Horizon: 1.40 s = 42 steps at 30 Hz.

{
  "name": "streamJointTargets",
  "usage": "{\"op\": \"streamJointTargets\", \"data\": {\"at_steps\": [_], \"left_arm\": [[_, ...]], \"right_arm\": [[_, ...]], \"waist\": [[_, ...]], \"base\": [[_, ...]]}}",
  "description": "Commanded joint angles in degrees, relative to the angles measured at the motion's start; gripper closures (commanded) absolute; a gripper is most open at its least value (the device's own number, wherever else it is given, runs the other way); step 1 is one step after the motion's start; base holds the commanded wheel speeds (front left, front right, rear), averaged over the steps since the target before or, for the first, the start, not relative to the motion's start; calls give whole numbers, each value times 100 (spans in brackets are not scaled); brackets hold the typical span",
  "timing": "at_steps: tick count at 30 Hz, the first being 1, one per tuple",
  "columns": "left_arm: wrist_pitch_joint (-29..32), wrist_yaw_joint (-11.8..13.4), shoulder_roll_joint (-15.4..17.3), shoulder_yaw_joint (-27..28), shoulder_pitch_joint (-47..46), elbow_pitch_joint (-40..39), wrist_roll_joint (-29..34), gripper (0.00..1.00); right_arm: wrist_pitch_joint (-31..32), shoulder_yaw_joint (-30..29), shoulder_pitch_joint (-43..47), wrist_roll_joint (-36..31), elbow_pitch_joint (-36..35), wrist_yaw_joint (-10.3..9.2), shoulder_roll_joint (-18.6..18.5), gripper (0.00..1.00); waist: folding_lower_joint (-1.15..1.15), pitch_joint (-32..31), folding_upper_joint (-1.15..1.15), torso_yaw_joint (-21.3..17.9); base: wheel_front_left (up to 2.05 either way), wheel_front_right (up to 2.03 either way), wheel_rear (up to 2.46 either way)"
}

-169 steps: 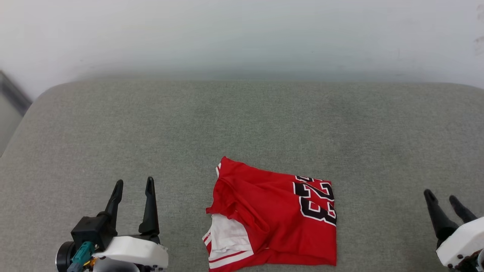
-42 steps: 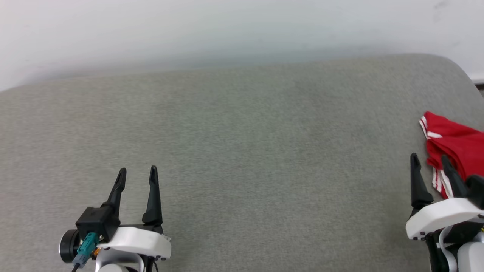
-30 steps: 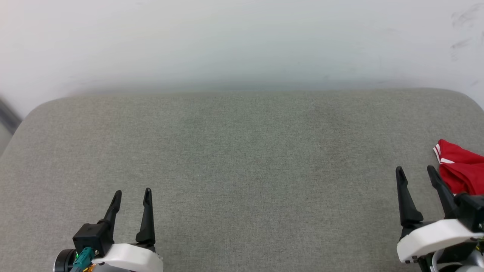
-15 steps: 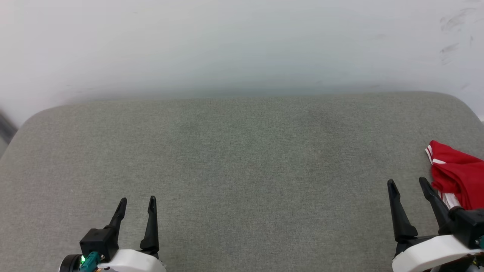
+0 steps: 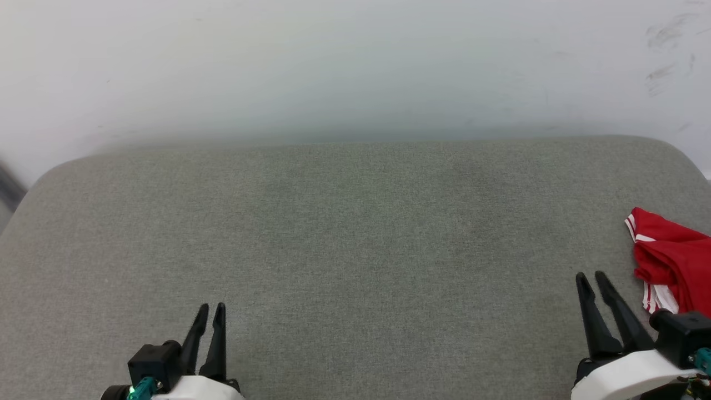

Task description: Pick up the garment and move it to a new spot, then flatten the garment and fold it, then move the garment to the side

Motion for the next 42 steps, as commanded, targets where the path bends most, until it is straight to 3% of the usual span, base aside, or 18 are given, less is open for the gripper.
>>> {"op": "streamJointTargets", "data": {"at_steps": [1, 22, 42], "left_arm": [[30, -7, -18, 22, 9, 46, -69, 100], [596, -187, -163, 351, -190, 36, -2096, 100], [999, -322, -271, 582, -327, 32, -3552, 100]], "right_arm": [[-12, 12, 9, 74, 45, 0, 0, 100], [15, 30, -348, 2450, 624, -1, -93, 100], [55, 9, -595, 4109, 1041, -1, -129, 100]], "waist": [[0, 1, 0, 1], [0, 30, 0, 31], [0, 56, 0, 57]], "base": [[0, 0, 0], [0, 0, 0], [0, 0, 0]]}}
